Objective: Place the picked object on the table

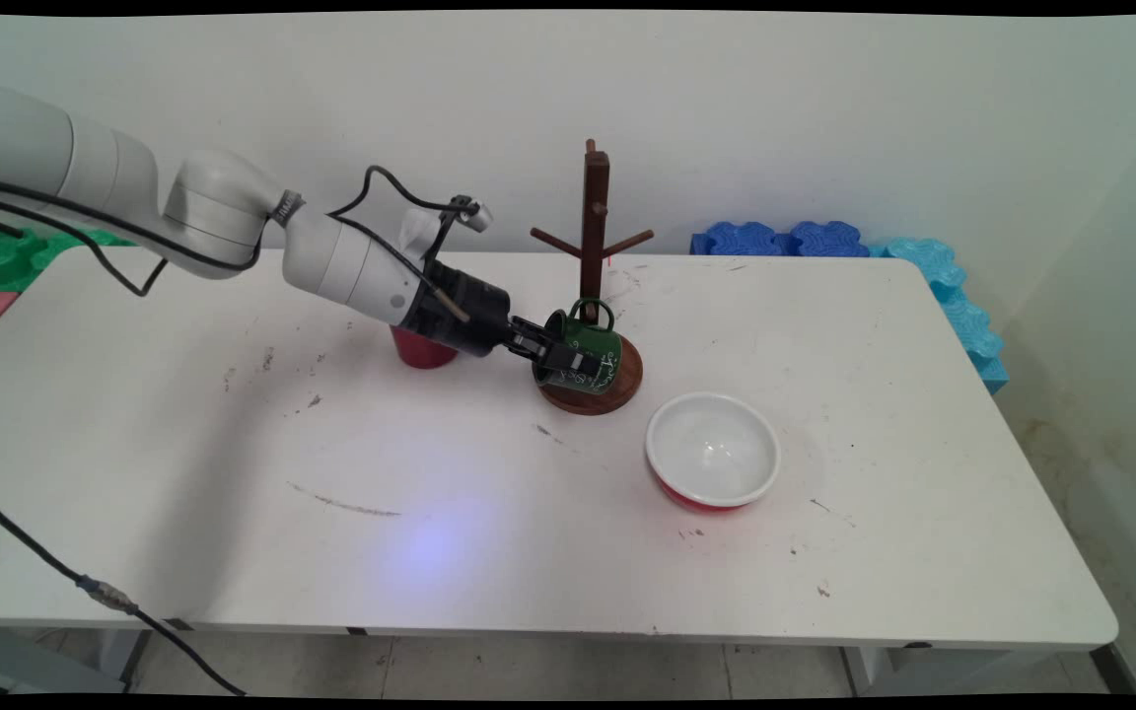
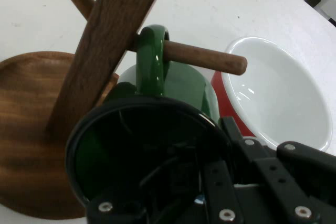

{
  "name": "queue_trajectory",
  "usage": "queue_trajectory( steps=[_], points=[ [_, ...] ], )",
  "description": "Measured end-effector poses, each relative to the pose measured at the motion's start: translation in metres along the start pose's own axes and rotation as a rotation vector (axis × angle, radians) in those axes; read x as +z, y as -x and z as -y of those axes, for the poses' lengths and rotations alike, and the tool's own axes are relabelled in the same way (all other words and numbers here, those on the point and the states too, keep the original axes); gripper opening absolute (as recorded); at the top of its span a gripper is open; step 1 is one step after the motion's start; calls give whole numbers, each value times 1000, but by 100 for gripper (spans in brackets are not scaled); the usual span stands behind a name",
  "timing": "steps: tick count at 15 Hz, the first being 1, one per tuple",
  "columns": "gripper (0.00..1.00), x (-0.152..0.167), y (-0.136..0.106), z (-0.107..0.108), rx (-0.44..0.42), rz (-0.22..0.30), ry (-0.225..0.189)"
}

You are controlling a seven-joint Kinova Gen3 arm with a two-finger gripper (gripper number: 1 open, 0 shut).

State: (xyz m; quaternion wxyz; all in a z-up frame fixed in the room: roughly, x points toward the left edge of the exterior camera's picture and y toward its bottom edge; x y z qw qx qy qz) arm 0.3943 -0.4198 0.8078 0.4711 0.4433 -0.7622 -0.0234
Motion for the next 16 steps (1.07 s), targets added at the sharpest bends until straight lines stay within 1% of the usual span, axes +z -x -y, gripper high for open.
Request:
queue_trajectory(
  steps=[5, 16],
  points=[
    [0, -3, -2, -2, 24, -1, 10],
    [0, -9, -9, -7, 157, 8, 20]
  ],
)
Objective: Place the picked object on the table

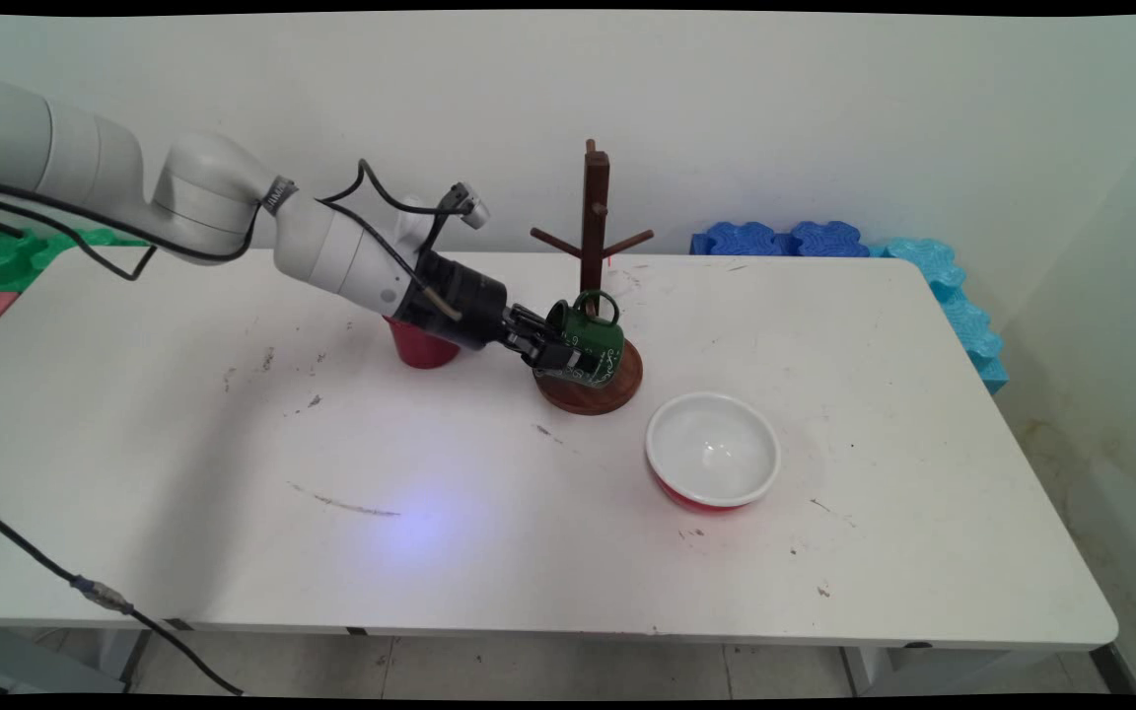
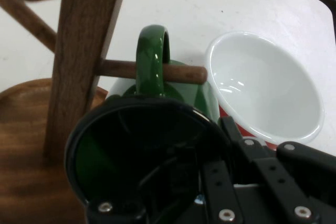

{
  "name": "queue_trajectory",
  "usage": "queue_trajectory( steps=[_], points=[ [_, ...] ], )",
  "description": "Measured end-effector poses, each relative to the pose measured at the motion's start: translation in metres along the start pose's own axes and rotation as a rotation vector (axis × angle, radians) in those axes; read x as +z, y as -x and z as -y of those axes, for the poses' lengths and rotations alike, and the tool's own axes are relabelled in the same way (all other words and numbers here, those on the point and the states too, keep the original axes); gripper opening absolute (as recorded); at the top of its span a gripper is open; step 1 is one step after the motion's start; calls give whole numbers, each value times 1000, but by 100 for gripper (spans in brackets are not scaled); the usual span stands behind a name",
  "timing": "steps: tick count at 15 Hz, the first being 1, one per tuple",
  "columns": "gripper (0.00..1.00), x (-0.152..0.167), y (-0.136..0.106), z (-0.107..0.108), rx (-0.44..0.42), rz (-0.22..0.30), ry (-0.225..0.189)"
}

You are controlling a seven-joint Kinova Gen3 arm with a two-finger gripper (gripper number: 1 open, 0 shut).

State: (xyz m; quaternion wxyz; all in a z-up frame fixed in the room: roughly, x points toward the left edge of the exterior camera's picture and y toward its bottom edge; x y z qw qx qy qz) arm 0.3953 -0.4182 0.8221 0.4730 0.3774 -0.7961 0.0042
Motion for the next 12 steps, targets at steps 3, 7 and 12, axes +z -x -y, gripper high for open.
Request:
queue_trajectory(
  steps=[3, 7, 12],
  points=[
    [0, -1, -3, -3, 27, -1, 4],
    [0, -3, -6, -9, 52, -2, 11],
    [0, -6, -7, -16, 69, 0, 19]
  ],
)
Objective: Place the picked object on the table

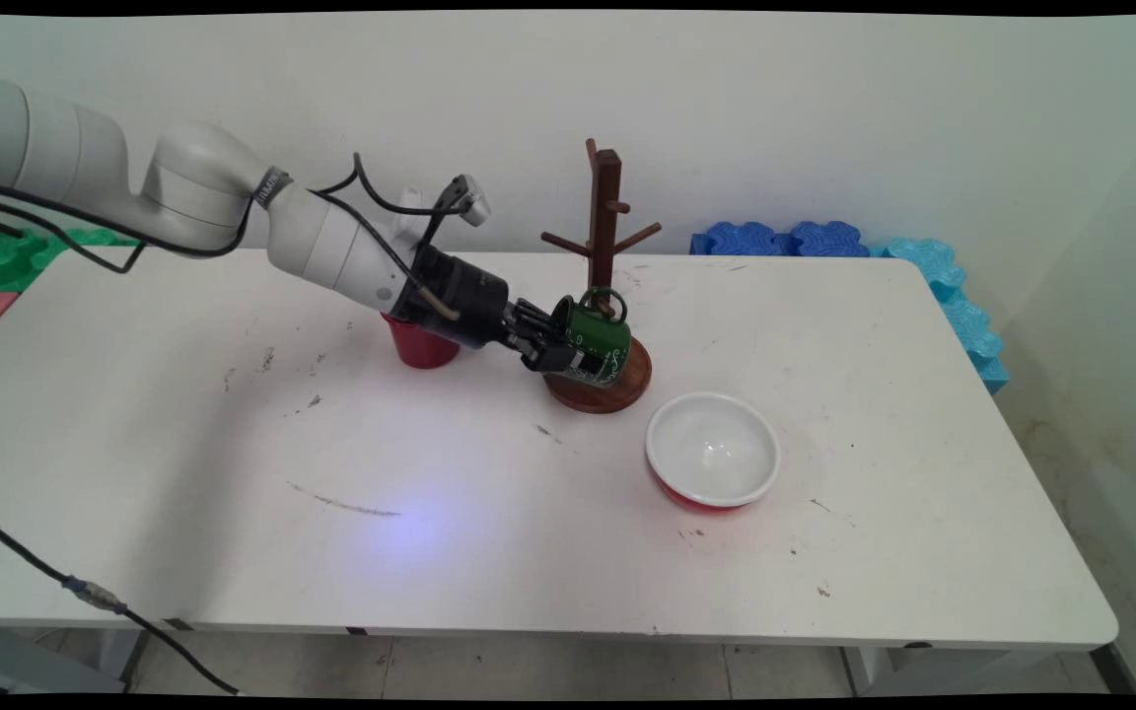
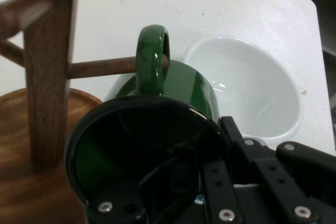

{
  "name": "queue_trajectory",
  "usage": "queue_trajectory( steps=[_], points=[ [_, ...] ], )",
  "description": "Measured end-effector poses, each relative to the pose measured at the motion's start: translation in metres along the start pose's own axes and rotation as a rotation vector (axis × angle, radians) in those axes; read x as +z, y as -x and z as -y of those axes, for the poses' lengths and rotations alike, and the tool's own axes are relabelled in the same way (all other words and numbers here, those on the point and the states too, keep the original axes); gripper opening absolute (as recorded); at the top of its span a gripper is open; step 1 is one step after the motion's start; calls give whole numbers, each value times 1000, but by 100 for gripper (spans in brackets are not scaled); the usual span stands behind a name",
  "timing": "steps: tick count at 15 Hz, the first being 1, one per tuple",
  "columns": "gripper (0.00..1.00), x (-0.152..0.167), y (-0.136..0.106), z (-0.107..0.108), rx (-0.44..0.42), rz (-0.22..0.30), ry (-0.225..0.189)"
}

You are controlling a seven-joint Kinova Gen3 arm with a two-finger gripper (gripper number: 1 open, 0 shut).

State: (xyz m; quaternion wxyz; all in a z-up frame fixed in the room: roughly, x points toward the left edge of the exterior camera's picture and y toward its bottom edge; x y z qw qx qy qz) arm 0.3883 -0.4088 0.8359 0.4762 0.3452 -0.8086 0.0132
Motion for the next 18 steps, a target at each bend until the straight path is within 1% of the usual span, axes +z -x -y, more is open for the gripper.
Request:
queue_trajectory(
  steps=[13, 15, 18],
  points=[
    [0, -10, 0, -33, 37, 6, 42],
    [0, -12, -2, -38, 46, 7, 42],
    [0, -19, -5, -42, 66, 10, 24]
  ],
)
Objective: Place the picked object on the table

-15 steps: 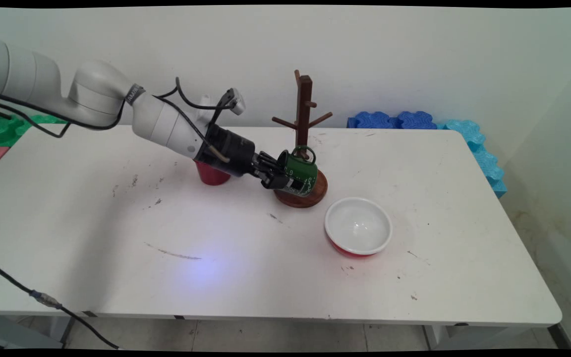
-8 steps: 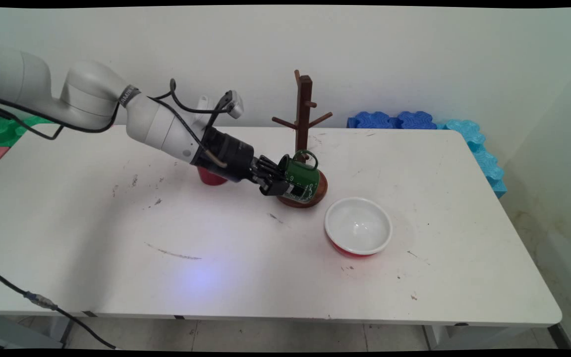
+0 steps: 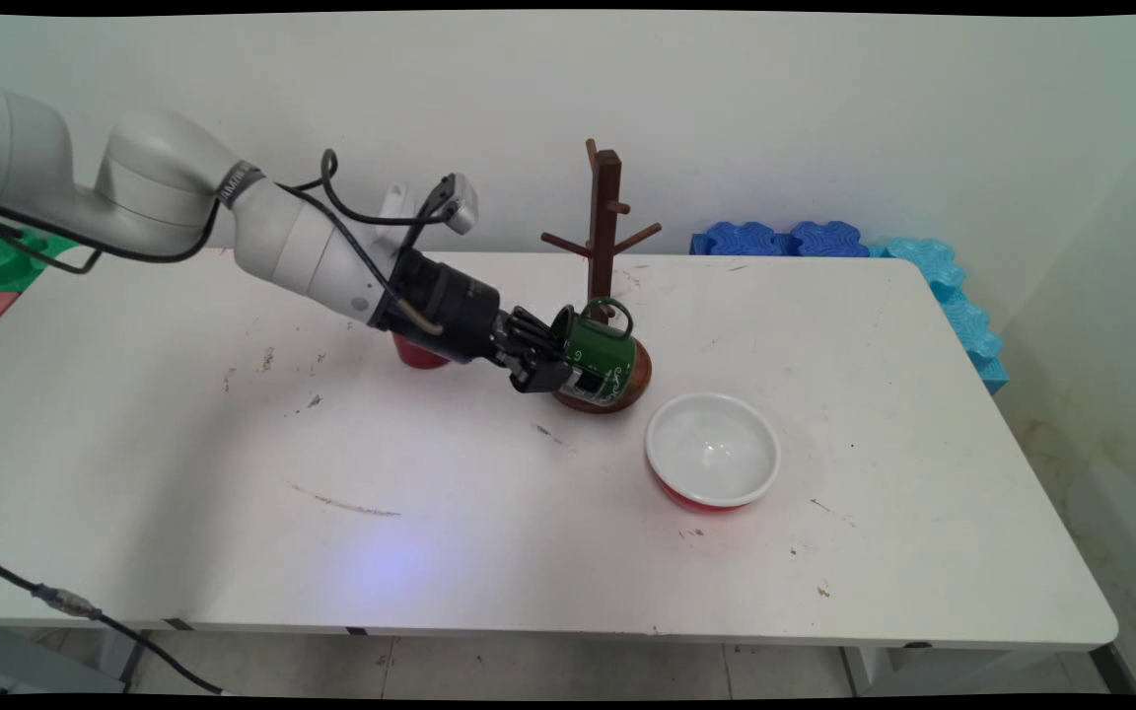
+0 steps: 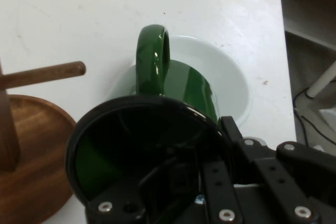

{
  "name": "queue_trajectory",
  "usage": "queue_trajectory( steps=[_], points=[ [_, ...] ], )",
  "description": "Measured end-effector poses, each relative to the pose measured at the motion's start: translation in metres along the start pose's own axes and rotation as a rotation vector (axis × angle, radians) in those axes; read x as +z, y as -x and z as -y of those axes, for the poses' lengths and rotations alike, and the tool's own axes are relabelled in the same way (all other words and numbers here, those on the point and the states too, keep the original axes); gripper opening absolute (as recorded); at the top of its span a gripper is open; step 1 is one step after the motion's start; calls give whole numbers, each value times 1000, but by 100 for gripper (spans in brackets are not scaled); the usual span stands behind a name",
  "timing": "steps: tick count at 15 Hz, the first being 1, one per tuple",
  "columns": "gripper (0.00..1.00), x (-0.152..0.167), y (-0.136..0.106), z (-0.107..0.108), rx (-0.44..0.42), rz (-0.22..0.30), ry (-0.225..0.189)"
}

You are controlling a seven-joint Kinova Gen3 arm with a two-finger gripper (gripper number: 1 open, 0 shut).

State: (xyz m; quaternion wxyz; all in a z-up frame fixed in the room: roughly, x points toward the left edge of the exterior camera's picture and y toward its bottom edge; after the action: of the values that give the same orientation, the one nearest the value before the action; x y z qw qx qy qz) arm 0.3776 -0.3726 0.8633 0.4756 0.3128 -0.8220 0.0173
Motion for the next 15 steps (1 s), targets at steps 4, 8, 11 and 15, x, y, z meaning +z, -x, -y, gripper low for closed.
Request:
queue_trajectory(
  steps=[4, 8, 11, 15],
  points=[
    [0, -14, -3, -5, 33, 14, -30],
    [0, -35, -3, -12, 73, 45, -68],
    [0, -51, 1, -16, 101, 75, -93],
    [0, -72, 9, -19, 140, 130, -126]
  ],
)
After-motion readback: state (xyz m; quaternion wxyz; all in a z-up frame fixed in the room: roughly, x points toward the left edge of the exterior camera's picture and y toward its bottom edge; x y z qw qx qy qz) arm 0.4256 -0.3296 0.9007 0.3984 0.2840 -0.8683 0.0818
